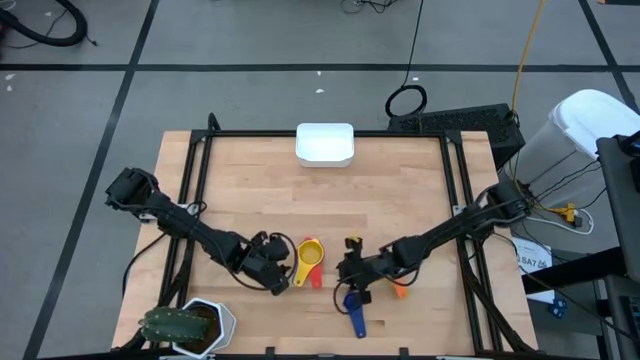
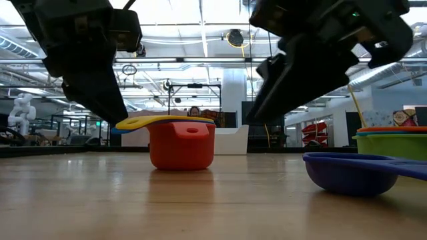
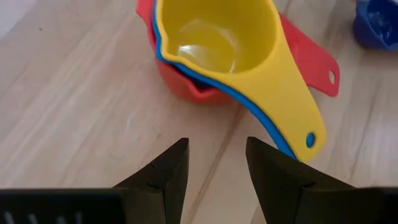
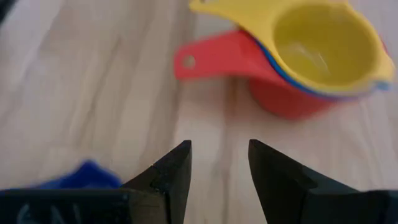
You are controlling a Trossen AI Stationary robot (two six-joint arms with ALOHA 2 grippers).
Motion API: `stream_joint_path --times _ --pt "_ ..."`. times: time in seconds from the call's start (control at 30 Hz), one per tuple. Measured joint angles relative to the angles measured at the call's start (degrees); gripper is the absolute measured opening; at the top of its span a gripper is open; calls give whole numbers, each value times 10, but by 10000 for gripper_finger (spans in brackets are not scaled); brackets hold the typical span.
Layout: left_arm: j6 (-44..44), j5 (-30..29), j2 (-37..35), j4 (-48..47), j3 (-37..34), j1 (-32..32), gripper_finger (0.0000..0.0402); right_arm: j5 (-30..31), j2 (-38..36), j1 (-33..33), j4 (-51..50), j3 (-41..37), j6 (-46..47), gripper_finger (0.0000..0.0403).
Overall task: Nest measuring cups in basket
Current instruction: Stack the left nested measuring cups on top of the red measuring cup
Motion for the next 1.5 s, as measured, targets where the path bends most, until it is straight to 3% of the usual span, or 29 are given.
stream_joint_path --times 0.2,0.43,0.8,1.03,1.5 --pt "-16 -8 0 8 0 0 163 0 32 -1 20 32 -42 120" --pt "-28 -19 0 16 0 -10 163 -13 33 -14 30 33 -69 9" --pt "-65 -37 28 42 0 -26 163 -99 35 -44 28 33 -80 0" --pt "-69 -14 84 79 1 -29 163 -106 47 -62 21 33 -111 0" --pt "-72 -19 81 98 0 -30 163 -140 54 -82 21 33 -121 0"
